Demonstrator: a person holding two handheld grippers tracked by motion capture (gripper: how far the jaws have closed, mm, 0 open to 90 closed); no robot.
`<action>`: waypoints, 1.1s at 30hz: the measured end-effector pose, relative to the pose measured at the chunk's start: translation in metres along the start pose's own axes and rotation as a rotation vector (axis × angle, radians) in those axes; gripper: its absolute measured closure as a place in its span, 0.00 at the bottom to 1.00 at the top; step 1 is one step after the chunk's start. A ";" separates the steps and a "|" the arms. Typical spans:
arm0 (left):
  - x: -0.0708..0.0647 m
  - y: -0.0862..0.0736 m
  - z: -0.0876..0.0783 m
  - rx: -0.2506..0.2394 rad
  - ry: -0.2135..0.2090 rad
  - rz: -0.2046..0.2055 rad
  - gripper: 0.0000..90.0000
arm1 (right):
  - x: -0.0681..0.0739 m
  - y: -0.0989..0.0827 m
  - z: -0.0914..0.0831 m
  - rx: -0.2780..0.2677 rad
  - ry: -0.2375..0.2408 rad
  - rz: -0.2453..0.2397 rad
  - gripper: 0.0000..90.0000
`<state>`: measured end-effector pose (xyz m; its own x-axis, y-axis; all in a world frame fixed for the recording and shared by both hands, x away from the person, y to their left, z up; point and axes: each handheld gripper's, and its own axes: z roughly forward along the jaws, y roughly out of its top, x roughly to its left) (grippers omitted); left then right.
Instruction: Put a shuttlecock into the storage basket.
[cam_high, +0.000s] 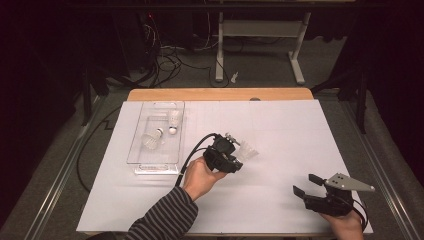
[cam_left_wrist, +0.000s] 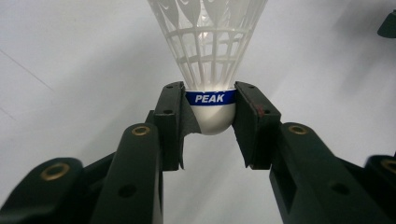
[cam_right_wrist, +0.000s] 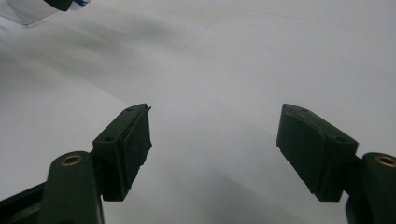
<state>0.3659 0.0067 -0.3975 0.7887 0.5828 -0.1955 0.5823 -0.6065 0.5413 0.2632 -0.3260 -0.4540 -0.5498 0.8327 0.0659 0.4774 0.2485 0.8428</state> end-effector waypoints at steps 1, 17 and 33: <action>0.000 0.000 0.000 -0.001 0.001 -0.001 0.72 | 0.000 0.000 0.000 0.000 0.000 0.001 0.30; 0.009 -0.007 -0.017 -0.020 0.023 -0.017 0.72 | 0.000 0.000 0.000 -0.002 0.002 -0.004 0.30; 0.018 -0.015 -0.032 -0.036 0.051 -0.045 0.72 | 0.000 0.000 0.001 -0.001 0.001 -0.005 0.30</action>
<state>0.3649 0.0437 -0.3828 0.7504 0.6364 -0.1786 0.6086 -0.5600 0.5621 0.2637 -0.3255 -0.4542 -0.5524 0.8313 0.0624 0.4741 0.2518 0.8437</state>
